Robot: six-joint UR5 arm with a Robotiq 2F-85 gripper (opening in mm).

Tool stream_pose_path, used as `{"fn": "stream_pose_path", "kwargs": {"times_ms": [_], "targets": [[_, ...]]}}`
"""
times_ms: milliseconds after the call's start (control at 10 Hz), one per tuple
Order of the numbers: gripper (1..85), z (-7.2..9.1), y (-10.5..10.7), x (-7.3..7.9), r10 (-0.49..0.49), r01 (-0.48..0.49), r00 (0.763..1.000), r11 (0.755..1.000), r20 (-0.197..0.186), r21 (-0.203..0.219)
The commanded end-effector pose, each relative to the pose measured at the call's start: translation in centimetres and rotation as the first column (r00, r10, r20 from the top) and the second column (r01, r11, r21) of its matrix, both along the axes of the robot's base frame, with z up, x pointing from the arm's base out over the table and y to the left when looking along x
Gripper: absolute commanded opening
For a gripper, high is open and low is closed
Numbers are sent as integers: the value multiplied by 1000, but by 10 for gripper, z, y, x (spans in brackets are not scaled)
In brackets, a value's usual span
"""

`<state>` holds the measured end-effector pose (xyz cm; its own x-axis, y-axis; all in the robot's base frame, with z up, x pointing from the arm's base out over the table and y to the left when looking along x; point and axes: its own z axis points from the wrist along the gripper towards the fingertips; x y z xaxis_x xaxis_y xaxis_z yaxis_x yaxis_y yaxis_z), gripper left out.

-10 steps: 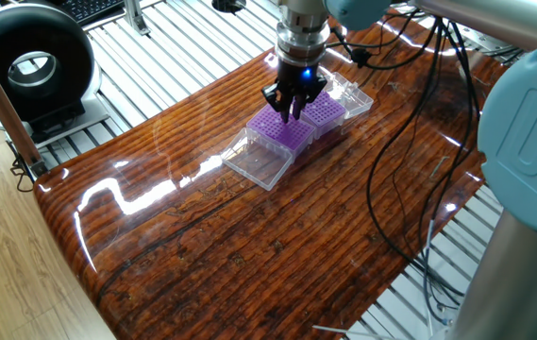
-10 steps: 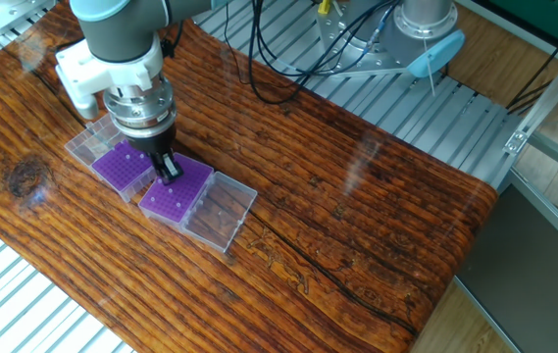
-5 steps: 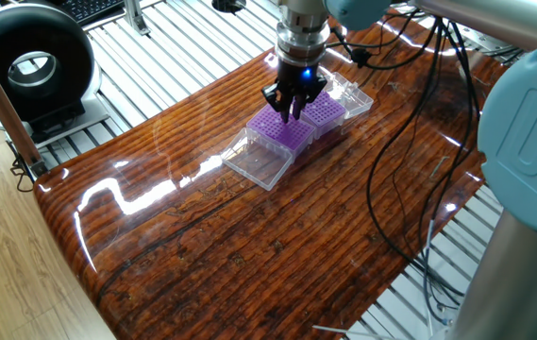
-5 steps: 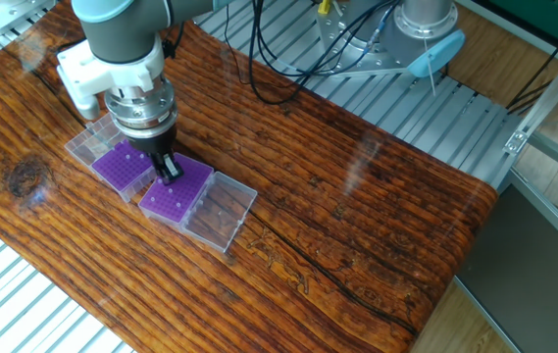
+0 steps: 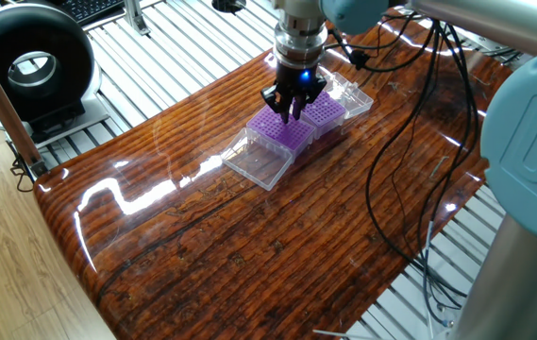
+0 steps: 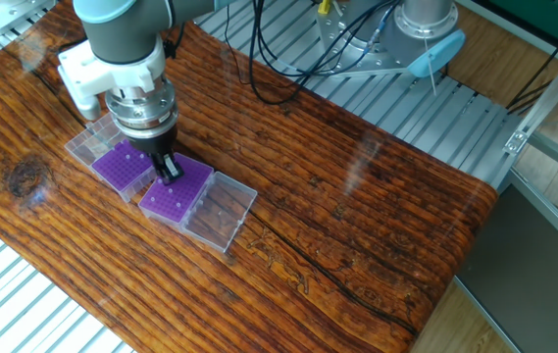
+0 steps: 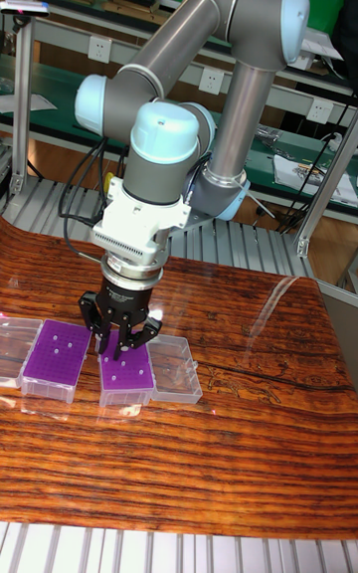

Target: Transfer all small pipette tips from one holder to another

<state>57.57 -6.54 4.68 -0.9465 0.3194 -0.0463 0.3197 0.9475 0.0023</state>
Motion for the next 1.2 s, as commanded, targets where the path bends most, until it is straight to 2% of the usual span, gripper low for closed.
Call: {"fn": "stream_pose_path", "kwargs": {"times_ms": [0, 400, 800, 1100], "targets": [[277, 3, 0, 0, -8, 8, 1000, 1000, 1, 8], [277, 8, 2, -3, -1, 1, 1000, 1000, -2, 16], [297, 6, 4, 13, 30, -32, 999, 999, 44, 37], [323, 5, 2, 15, 42, -44, 998, 998, 40, 40]]}}
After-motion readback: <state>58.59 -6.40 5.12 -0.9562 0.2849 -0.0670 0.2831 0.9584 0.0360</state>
